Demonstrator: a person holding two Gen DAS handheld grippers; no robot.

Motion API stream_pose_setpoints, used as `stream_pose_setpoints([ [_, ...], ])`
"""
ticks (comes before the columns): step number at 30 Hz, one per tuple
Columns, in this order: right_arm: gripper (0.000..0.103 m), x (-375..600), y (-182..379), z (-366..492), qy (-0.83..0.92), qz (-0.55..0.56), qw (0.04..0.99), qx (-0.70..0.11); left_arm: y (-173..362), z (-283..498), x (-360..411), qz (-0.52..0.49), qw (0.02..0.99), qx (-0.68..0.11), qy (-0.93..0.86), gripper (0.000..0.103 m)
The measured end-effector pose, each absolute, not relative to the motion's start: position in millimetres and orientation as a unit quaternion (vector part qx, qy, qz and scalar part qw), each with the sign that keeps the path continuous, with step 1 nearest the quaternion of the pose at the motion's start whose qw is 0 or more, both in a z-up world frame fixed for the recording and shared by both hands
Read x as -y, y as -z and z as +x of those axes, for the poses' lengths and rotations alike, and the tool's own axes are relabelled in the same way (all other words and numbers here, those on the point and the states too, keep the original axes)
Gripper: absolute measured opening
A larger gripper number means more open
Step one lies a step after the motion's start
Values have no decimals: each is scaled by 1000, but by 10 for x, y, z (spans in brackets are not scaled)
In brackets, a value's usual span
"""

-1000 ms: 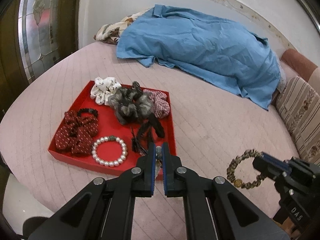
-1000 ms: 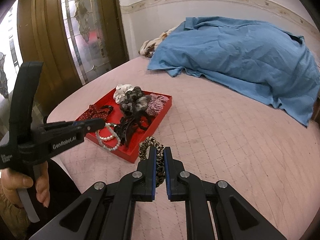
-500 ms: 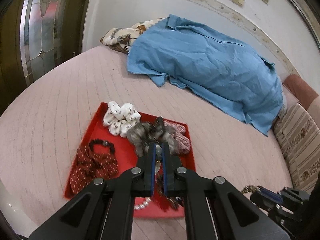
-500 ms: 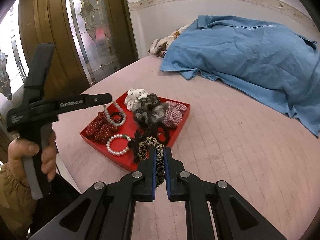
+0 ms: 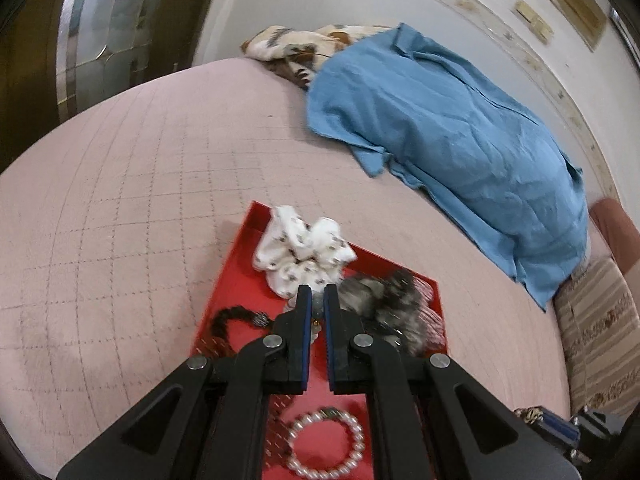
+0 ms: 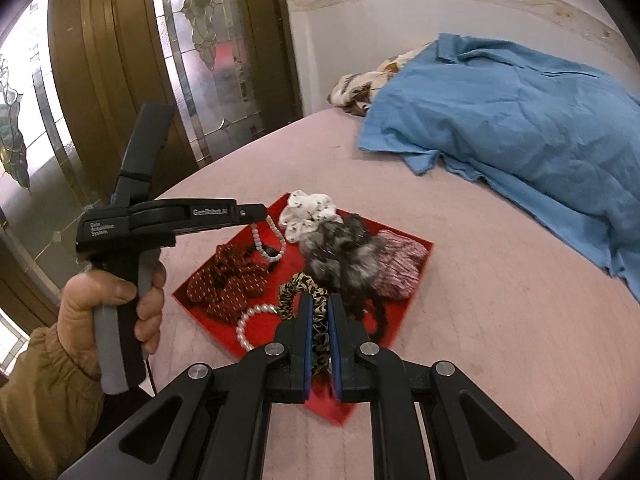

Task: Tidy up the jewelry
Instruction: 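Carry the hair tie and bead bracelet over the red tray and open both tools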

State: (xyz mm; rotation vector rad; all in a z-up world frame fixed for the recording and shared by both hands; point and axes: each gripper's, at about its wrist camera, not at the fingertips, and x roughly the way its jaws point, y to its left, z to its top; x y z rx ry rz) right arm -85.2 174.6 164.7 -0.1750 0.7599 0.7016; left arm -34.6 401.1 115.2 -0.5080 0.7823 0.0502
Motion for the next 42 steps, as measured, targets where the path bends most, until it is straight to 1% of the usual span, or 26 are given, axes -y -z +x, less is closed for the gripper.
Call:
stream_pose_setpoints([
  [3,9,-1926,-1574,-729,-344,-80,857,-374,-1055,-274,-4083,-256,888,-380,-27,5],
  [10,9,-2248,-1383,-487,-343,-83,848,-397,-1040,-131,-4026,-222,897,-380,-35,5],
  [17,9,-2432,-1053,-201,-332,-58,827,-450,-896,-27,-4009,-221,888,-402,-31,5],
  [24,9,-2573,-791,-101,-319,-70,818,-474,-763,28,-4004,-211,878,-429,-35,5],
  [31,9,-2576,-682,-53,-311,-58,813,-489,-740,26,-4030,-209,877,-431,-37,5],
  [33,10,-2564,-677,-42,-311,-56,814,-488,-743,30,-4021,-209,877,-431,-35,9],
  [34,10,-2560,-678,-42,-311,-56,814,-488,-749,31,-4018,-208,878,-431,-35,15],
  [35,10,-2563,-677,-41,-311,-57,814,-488,-758,27,-4015,-207,879,-428,-35,24],
  [36,10,-2559,-680,-44,-311,-57,814,-487,-773,21,-4015,-207,880,-425,-36,29],
  [38,11,-2563,-677,-31,-313,-58,814,-486,-815,-6,-4014,-208,885,-416,-37,43],
  [40,16,-2556,-682,-41,-315,-59,815,-484,-853,-21,-4024,-212,888,-407,-37,48],
  [42,30,-2556,-699,-65,-316,-61,817,-479,-879,-38,-4027,-217,889,-402,-34,51],
])
